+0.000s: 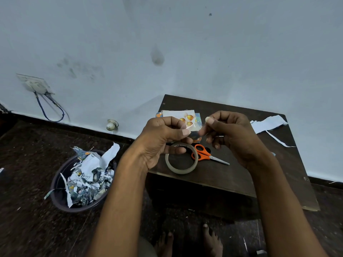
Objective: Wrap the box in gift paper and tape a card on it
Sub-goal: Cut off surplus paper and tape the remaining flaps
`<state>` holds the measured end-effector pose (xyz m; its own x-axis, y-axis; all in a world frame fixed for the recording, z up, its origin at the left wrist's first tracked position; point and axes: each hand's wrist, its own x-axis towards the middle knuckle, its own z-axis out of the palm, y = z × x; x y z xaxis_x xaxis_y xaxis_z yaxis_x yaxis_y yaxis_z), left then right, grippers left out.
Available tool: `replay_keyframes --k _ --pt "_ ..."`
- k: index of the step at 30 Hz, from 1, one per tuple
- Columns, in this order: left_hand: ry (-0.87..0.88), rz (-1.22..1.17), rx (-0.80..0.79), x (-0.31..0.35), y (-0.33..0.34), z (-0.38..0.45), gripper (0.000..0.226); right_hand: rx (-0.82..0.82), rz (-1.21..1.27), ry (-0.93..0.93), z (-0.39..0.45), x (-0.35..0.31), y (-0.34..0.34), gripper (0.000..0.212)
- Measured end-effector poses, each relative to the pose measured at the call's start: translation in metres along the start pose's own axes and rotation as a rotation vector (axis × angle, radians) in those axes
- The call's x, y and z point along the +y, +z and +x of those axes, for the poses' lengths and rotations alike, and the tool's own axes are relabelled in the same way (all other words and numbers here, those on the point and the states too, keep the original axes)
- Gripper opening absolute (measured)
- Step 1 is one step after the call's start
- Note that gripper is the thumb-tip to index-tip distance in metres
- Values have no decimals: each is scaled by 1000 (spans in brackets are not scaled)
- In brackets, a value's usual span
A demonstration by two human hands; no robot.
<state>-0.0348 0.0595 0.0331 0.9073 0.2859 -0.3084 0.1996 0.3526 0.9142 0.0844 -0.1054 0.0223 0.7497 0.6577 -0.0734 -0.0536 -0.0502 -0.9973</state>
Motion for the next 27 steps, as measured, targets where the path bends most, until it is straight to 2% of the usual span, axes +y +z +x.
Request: replay_keyframes --k 9,19,27 --pt "-8 -1 -67 1 -8 -3 21 21 -66 13 1 2 -2 17" --pt "31 17 7 2 -16 -6 27 38 -80 -5 3 5 -1 16" --pt "25 -11 67 3 -22 -9 20 48 -73 -6 4 6 -3 15"
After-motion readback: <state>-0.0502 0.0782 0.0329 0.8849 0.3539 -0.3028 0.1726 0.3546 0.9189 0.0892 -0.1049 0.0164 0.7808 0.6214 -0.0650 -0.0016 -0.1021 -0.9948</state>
